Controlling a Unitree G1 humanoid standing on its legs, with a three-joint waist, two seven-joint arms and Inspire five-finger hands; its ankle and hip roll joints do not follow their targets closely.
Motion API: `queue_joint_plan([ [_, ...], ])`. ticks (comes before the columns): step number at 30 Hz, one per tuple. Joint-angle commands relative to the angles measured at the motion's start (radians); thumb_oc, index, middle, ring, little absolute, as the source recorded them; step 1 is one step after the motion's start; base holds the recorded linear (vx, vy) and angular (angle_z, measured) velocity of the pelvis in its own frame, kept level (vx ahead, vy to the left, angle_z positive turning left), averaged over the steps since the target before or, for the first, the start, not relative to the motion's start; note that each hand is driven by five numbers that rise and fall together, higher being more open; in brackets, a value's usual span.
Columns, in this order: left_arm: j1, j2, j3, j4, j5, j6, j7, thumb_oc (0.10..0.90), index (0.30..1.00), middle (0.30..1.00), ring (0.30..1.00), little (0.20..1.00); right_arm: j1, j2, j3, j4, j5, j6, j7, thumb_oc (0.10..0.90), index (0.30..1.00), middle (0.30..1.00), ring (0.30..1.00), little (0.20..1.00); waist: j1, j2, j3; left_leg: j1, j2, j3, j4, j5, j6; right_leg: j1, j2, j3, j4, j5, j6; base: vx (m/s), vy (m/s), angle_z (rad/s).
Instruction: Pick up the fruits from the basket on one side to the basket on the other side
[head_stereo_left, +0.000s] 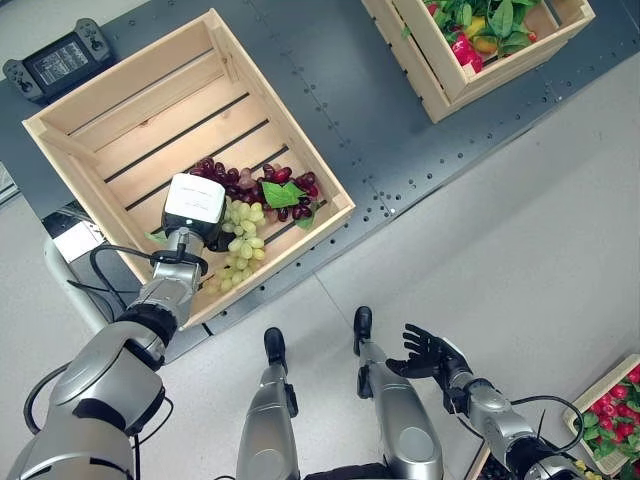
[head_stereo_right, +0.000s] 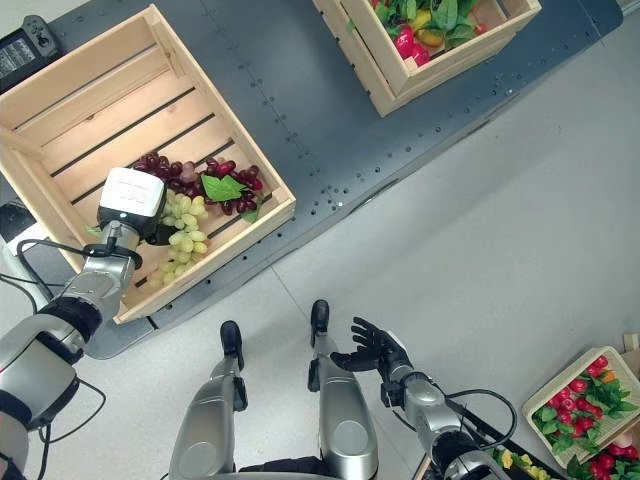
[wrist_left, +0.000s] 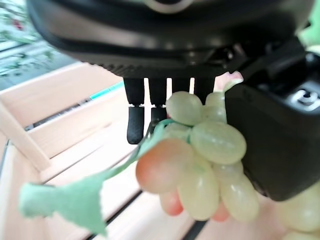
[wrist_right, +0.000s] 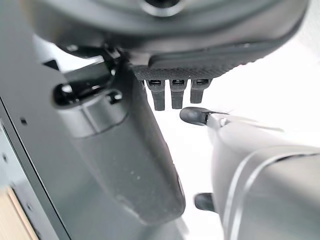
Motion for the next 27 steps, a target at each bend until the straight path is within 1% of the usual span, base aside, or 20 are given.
queue_joint_plan([
  [1, 0.009, 0.066, 0.178, -0.123, -0.01, -0.05, 0.297, 0.4, 0.3, 0.3, 0.3, 0.3, 0.092, -0.036, -0.059, -0.08, 0.044, -0.093, -0.053, 0.8, 0.9, 0.9, 0.9, 0.9, 0.029, 0.046, -0.035, -0.025, -0.042, -0.011, 0.07, -0.058, 0.007, 0.004, 0.017, 0.005, 0.12, -0.118, 0.016, 0.0, -0.036, 0.16],
  [2, 0.027, 0.068, 0.191, -0.142, -0.004, -0.056, 0.309, 0.4, 0.3, 0.3, 0.3, 0.3, 0.098, -0.034, -0.063, -0.084, 0.044, -0.097, -0.057, 0.8, 0.9, 0.9, 0.9, 0.9, 0.031, 0.048, -0.038, -0.019, -0.043, -0.014, 0.065, -0.058, 0.007, 0.011, 0.016, 0.002, 0.117, -0.119, 0.016, 0.0, -0.056, 0.17],
  [3, 0.079, 0.063, 0.23, -0.197, 0.0, -0.066, 0.357, 0.4, 0.3, 0.3, 0.3, 0.3, 0.111, -0.024, -0.076, -0.098, 0.043, -0.117, -0.067, 0.8, 0.9, 0.9, 0.9, 0.9, 0.043, 0.051, -0.047, -0.004, -0.045, -0.022, 0.052, -0.058, 0.007, 0.026, 0.013, -0.005, 0.111, -0.12, 0.015, 0.01, -0.048, 0.11],
  [4, 0.114, 0.058, 0.258, -0.237, 0.02, -0.068, 0.374, 0.4, 0.3, 0.3, 0.3, 0.3, 0.119, -0.019, -0.086, -0.11, 0.044, -0.121, -0.071, 0.8, 0.9, 0.9, 0.9, 0.9, 0.048, 0.052, -0.054, 0.007, -0.047, -0.026, 0.041, -0.058, 0.008, 0.037, 0.011, -0.008, 0.104, -0.12, 0.016, 0.01, -0.05, 0.05],
  [6, 0.165, 0.06, 0.293, -0.307, 0.029, -0.063, 0.388, 0.4, 0.3, 0.3, 0.3, 0.3, 0.132, -0.013, -0.098, -0.131, 0.052, -0.127, -0.081, 0.8, 0.9, 0.9, 0.9, 0.9, 0.057, 0.056, -0.066, 0.028, -0.049, -0.031, 0.021, -0.057, 0.008, 0.057, 0.009, -0.014, 0.092, -0.121, 0.017, 0.02, -0.035, 0.07],
  [8, 0.249, 0.064, 0.347, -0.412, 0.051, -0.064, 0.401, 0.4, 0.3, 0.3, 0.3, 0.3, 0.16, -0.002, -0.13, -0.169, 0.101, -0.138, -0.098, 0.8, 0.9, 0.9, 0.9, 0.9, 0.069, 0.065, -0.09, 0.062, -0.052, -0.042, -0.01, -0.053, 0.007, 0.092, 0.004, -0.022, 0.07, -0.118, 0.02, 0.05, -0.042, 0.19],
  [9, 0.31, 0.06, 0.393, -0.486, 0.078, -0.061, 0.403, 0.4, 0.3, 0.3, 0.3, 0.3, 0.181, 0.008, -0.168, -0.209, 0.134, -0.155, -0.116, 0.8, 0.9, 0.9, 0.9, 0.9, 0.074, 0.073, -0.112, 0.092, -0.053, -0.05, -0.041, -0.048, 0.006, 0.124, 0.002, -0.025, 0.047, -0.114, 0.024, 0.07, -0.037, 0.14],
  [10, 0.337, 0.058, 0.413, -0.515, 0.091, -0.061, 0.408, 0.4, 0.3, 0.3, 0.3, 0.3, 0.191, 0.009, -0.181, -0.227, 0.137, -0.168, -0.111, 0.8, 0.9, 0.9, 0.9, 0.9, 0.075, 0.076, -0.121, 0.108, -0.053, -0.052, -0.058, -0.045, 0.005, 0.14, 0.001, -0.027, 0.035, -0.111, 0.026, 0.07, -0.026, 0.05],
  [12, 0.388, 0.058, 0.45, -0.581, 0.117, -0.064, 0.398, 0.4, 0.3, 0.3, 0.3, 0.3, 0.208, 0.011, -0.204, -0.278, 0.119, -0.166, -0.118, 0.8, 0.9, 0.9, 0.9, 0.9, 0.076, 0.08, -0.14, 0.134, -0.053, -0.057, -0.084, -0.038, 0.003, 0.168, -0.001, -0.031, 0.011, -0.104, 0.029, 0.06, -0.029, 0.07],
  [13, 0.434, 0.06, 0.48, -0.629, 0.137, -0.077, 0.419, 0.4, 0.3, 0.3, 0.3, 0.3, 0.224, 0.012, -0.221, -0.335, 0.107, -0.185, -0.119, 0.8, 0.9, 0.9, 0.9, 0.9, 0.077, 0.083, -0.16, 0.153, -0.053, -0.057, -0.102, -0.033, 0.001, 0.188, -0.004, -0.035, -0.006, -0.096, 0.032, 0.08, -0.047, 0.15],
  [15, 0.48, 0.058, 0.51, -0.681, 0.156, -0.086, 0.412, 0.4, 0.3, 0.3, 0.3, 0.3, 0.244, 0.008, -0.24, -0.403, 0.087, -0.164, -0.125, 0.8, 0.9, 0.9, 0.9, 0.9, 0.076, 0.085, -0.181, 0.174, -0.05, -0.059, -0.121, -0.027, -0.001, 0.208, -0.005, -0.041, -0.018, -0.092, 0.035, 0.07, -0.042, 0.09],
  [18, 0.553, 0.053, 0.552, -0.758, 0.226, -0.129, 0.422, 0.4, 0.3, 0.3, 0.3, 0.3, 0.277, -0.009, -0.279, -0.539, 0.082, -0.157, -0.073, 0.8, 0.9, 0.9, 0.9, 0.9, 0.077, 0.087, -0.235, 0.22, -0.045, -0.062, -0.155, -0.021, -0.005, 0.254, -0.008, -0.057, -0.044, -0.088, 0.041, 0.1, -0.063, 0.12],
  [20, 0.582, 0.062, 0.566, -0.78, 0.25, -0.154, 0.417, 0.4, 0.3, 0.3, 0.3, 0.3, 0.288, -0.024, -0.298, -0.597, 0.113, -0.131, -0.041, 0.8, 0.9, 0.9, 0.9, 0.9, 0.074, 0.088, -0.257, 0.237, -0.042, -0.062, -0.158, -0.025, -0.007, 0.275, -0.009, -0.061, -0.053, -0.089, 0.041, 0.1, -0.053, 0.13],
  [21, 0.606, 0.065, 0.566, -0.797, 0.309, -0.186, 0.407, 0.4, 0.3, 0.3, 0.3, 0.3, 0.293, -0.041, -0.318, -0.669, 0.139, -0.099, 0.004, 0.8, 0.9, 0.9, 0.9, 0.9, 0.071, 0.089, -0.28, 0.252, -0.039, -0.06, -0.158, -0.031, -0.008, 0.295, -0.01, -0.064, -0.062, -0.089, 0.042, 0.1, -0.053, 0.11],
  [22, 0.609, 0.068, 0.565, -0.803, 0.319, -0.187, 0.4, 0.4, 0.3, 0.3, 0.3, 0.3, 0.295, -0.045, -0.323, -0.685, 0.141, -0.088, 0.009, 0.8, 0.9, 0.9, 0.9, 0.9, 0.07, 0.09, -0.284, 0.256, -0.038, -0.06, -0.158, -0.032, -0.008, 0.3, -0.01, -0.065, -0.065, -0.089, 0.042, 0.09, -0.047, 0.06],
  [23, 0.616, 0.078, 0.558, -0.811, 0.342, -0.201, 0.384, 0.4, 0.3, 0.3, 0.3, 0.3, 0.296, -0.058, -0.335, -0.723, 0.163, -0.057, 0.035, 0.8, 0.9, 0.9, 0.9, 0.9, 0.068, 0.091, -0.298, 0.265, -0.038, -0.059, -0.158, -0.036, -0.009, 0.312, -0.01, -0.066, -0.072, -0.087, 0.043, 0.11, -0.037, 0.02],
  [24, 0.618, 0.106, 0.543, -0.815, 0.378, -0.232, 0.364, 0.4, 0.3, 0.3, 0.3, 0.3, 0.293, -0.084, -0.358, -0.782, 0.218, 0.004, 0.076, 0.8, 0.9, 0.9, 0.9, 0.9, 0.063, 0.094, -0.32, 0.28, -0.037, -0.058, -0.158, -0.042, -0.01, 0.333, -0.012, -0.069, -0.084, -0.085, 0.044, 0.12, -0.041, 0.01],
  [25, 0.617, 0.121, 0.536, -0.821, 0.403, -0.245, 0.354, 0.4, 0.3, 0.3, 0.3, 0.3, 0.289, -0.098, -0.371, -0.809, 0.245, 0.051, 0.085, 0.8, 0.9, 0.9, 0.9, 0.9, 0.062, 0.096, -0.331, 0.289, -0.037, -0.057, -0.158, -0.044, -0.01, 0.344, -0.013, -0.07, -0.09, -0.084, 0.045, 0.11, -0.034, 0.0],
  [26, 0.614, 0.137, 0.531, -0.827, 0.41, -0.254, 0.347, 0.4, 0.3, 0.3, 0.3, 0.3, 0.287, -0.109, -0.38, -0.824, 0.259, 0.077, 0.088, 0.8, 0.9, 0.9, 0.9, 0.9, 0.06, 0.097, -0.339, 0.294, -0.036, -0.055, -0.158, -0.046, -0.011, 0.35, -0.014, -0.071, -0.093, -0.084, 0.046, 0.07, -0.022, -0.02],
  [27, 0.601, 0.166, 0.52, -0.846, 0.417, -0.26, 0.329, 0.4, 0.3, 0.3, 0.3, 0.3, 0.274, -0.133, -0.394, -0.857, 0.304, 0.113, 0.111, 0.8, 0.9, 0.9, 0.9, 0.9, 0.057, 0.1, -0.352, 0.305, -0.035, -0.048, -0.158, -0.05, -0.011, 0.362, -0.016, -0.072, -0.101, -0.083, 0.048, 0.05, -0.015, -0.01],
])
